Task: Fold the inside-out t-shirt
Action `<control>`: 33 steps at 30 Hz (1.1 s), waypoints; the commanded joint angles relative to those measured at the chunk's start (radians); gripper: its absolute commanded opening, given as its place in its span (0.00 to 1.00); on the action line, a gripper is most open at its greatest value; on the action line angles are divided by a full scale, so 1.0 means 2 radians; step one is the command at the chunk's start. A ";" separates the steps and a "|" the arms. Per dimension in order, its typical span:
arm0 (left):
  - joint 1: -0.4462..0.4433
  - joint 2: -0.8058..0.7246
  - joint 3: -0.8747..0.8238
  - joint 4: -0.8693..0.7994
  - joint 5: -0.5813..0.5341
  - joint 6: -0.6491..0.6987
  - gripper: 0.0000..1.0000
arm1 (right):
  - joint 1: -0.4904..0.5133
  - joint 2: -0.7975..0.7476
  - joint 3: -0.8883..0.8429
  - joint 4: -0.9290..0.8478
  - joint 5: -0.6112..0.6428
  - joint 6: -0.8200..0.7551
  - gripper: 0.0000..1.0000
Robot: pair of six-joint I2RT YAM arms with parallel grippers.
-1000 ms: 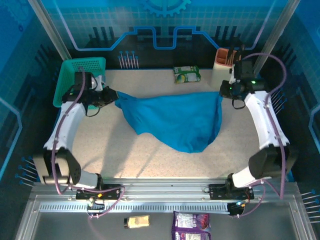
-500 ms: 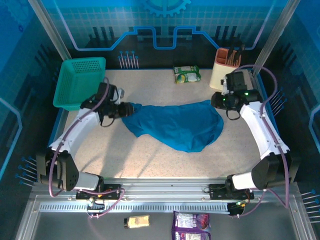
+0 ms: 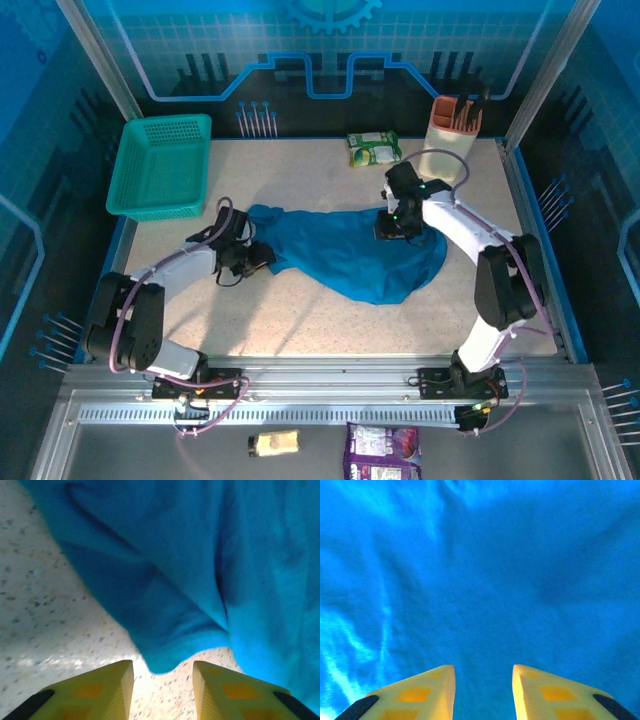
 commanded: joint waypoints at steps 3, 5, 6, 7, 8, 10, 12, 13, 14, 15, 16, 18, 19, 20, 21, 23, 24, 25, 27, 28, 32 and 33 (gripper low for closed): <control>-0.018 0.032 -0.018 0.052 0.024 -0.034 0.35 | 0.004 0.046 0.026 -0.019 0.023 -0.025 0.37; -0.025 0.039 -0.019 0.052 0.022 -0.035 0.36 | 0.001 0.054 0.021 -0.023 0.032 -0.027 0.37; -0.028 0.041 -0.020 0.049 0.018 -0.035 0.37 | 0.000 0.056 0.015 -0.023 0.033 -0.027 0.37; -0.030 0.041 -0.021 0.047 0.011 -0.035 0.39 | -0.001 0.057 0.008 -0.023 0.033 -0.027 0.37; -0.032 0.041 -0.024 0.043 0.003 -0.036 0.41 | -0.002 0.057 0.000 -0.021 0.033 -0.026 0.37; -0.035 0.043 -0.028 0.044 -0.003 -0.037 0.42 | 0.000 0.056 -0.018 -0.018 0.029 -0.022 0.37; -0.036 0.053 -0.027 0.046 -0.004 -0.035 0.39 | 0.007 0.049 -0.042 -0.016 0.025 -0.017 0.38; -0.036 0.058 -0.025 0.047 -0.003 -0.033 0.34 | 0.011 0.045 -0.053 -0.015 0.022 -0.014 0.37; -0.036 0.064 -0.021 0.048 -0.003 -0.030 0.28 | 0.019 0.040 -0.067 -0.013 0.019 -0.009 0.37; -0.036 0.067 -0.017 0.047 -0.004 -0.026 0.22 | 0.026 0.033 -0.080 -0.013 0.014 -0.005 0.37; -0.036 0.068 -0.013 0.045 -0.006 -0.021 0.17 | 0.035 0.028 -0.089 -0.012 0.009 0.001 0.37; -0.032 0.065 -0.002 0.034 -0.016 -0.006 0.07 | 0.060 0.015 -0.112 -0.014 -0.003 0.011 0.37; -0.029 0.061 0.002 0.030 -0.021 -0.001 0.05 | 0.072 0.009 -0.118 -0.015 -0.009 0.017 0.37; -0.022 0.056 0.006 0.025 -0.023 0.006 0.03 | 0.089 0.004 -0.124 -0.016 -0.021 0.024 0.36; -0.013 0.051 0.009 0.022 -0.024 0.012 0.01 | 0.106 -0.001 -0.128 -0.015 -0.036 0.031 0.36; 0.006 0.043 0.013 0.018 -0.015 0.027 0.00 | 0.141 -0.009 -0.128 -0.009 -0.068 0.039 0.35; 0.017 0.038 0.015 0.016 -0.011 0.036 0.00 | 0.157 -0.014 -0.124 -0.004 -0.094 0.039 0.35; 0.026 0.036 0.019 0.011 -0.009 0.044 0.00 | 0.165 -0.019 -0.118 0.001 -0.110 0.039 0.35; 0.041 0.031 0.030 -0.006 -0.003 0.063 0.00 | 0.171 -0.031 -0.096 0.006 -0.124 0.037 0.35; 0.046 0.029 0.035 -0.015 -0.002 0.071 0.00 | 0.168 -0.031 -0.083 0.005 -0.120 0.034 0.34; 0.051 0.010 0.041 -0.045 -0.005 0.092 0.00 | 0.156 -0.005 -0.006 -0.003 -0.075 0.007 0.35; 0.052 0.005 0.040 -0.051 -0.005 0.094 0.00 | 0.154 0.008 0.015 -0.001 -0.068 -0.002 0.36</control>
